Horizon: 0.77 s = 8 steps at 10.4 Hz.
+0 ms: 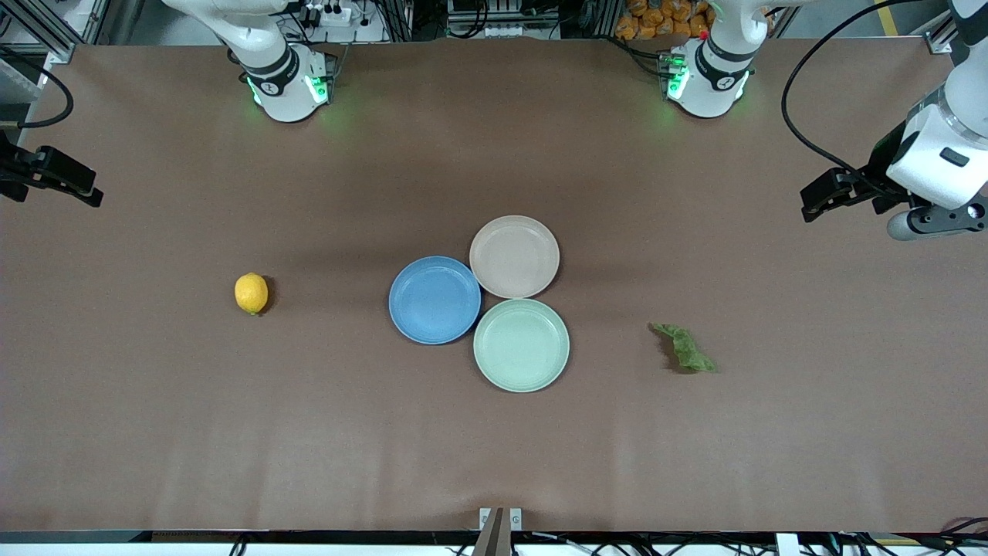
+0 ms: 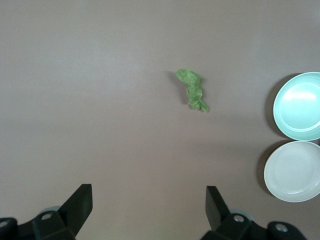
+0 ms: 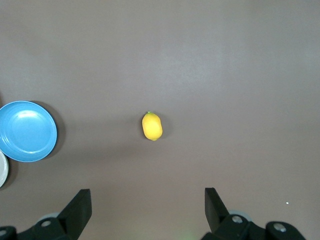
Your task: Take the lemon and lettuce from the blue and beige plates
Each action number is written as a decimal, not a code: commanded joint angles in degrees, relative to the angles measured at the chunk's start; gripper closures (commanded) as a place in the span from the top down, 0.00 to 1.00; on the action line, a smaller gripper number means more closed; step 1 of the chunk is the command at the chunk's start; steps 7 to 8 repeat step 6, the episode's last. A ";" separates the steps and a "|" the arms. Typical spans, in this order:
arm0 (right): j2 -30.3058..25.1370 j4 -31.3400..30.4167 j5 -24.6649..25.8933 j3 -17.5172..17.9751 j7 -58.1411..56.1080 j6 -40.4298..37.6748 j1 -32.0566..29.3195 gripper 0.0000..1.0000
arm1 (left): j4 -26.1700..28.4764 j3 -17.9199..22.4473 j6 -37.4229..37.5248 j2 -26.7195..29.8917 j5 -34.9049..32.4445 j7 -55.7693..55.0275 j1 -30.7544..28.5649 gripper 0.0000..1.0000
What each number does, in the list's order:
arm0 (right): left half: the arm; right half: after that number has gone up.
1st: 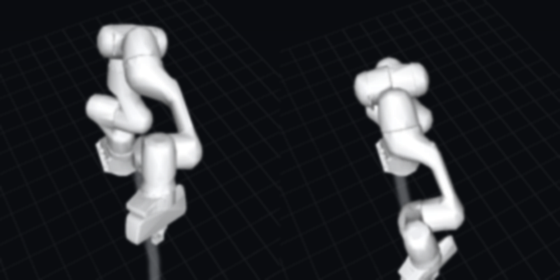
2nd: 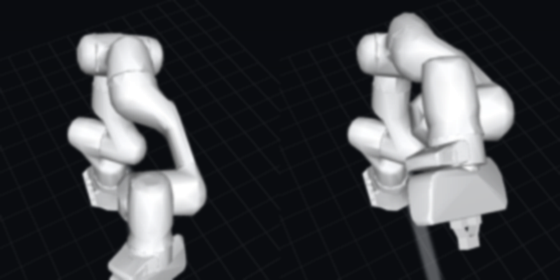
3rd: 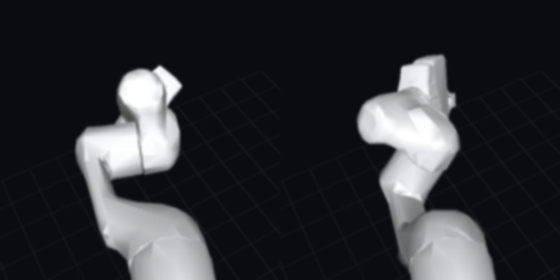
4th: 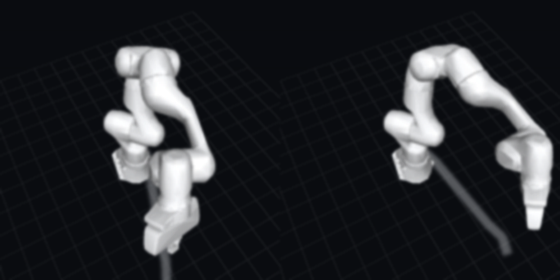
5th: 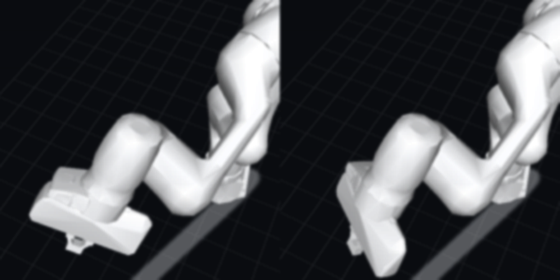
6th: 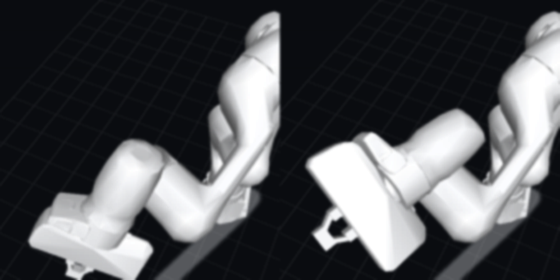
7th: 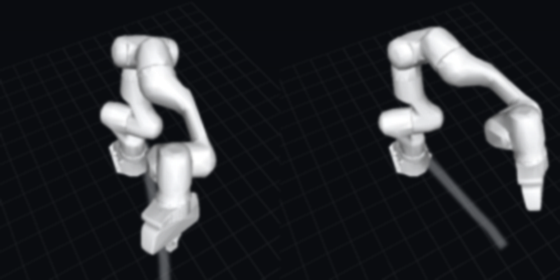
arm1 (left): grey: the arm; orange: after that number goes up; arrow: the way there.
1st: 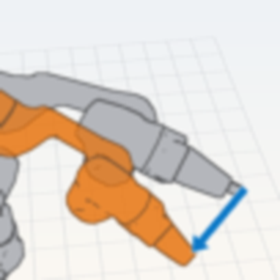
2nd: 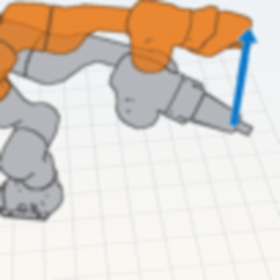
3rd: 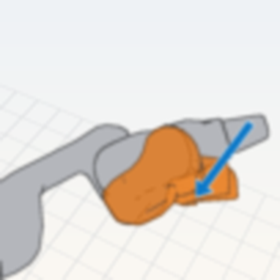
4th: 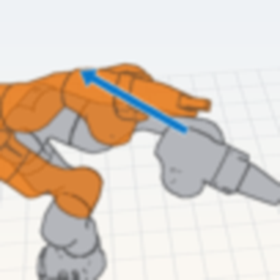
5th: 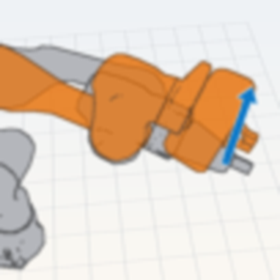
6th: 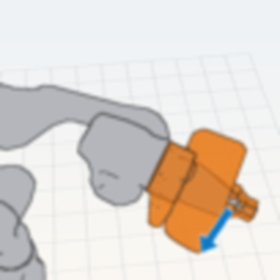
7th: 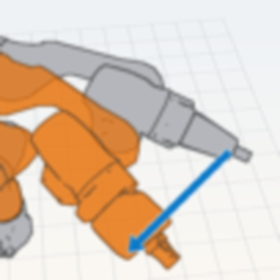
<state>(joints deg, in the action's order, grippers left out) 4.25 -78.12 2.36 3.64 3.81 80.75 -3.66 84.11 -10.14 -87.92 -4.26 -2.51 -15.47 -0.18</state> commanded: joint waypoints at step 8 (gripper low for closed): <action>-1.18 -1.51 -1.48 0.22 0.32 0.29 -1.26 1.00 | 0.79 -0.24 -0.76 1.09 1.10 2.02 -0.26 1.00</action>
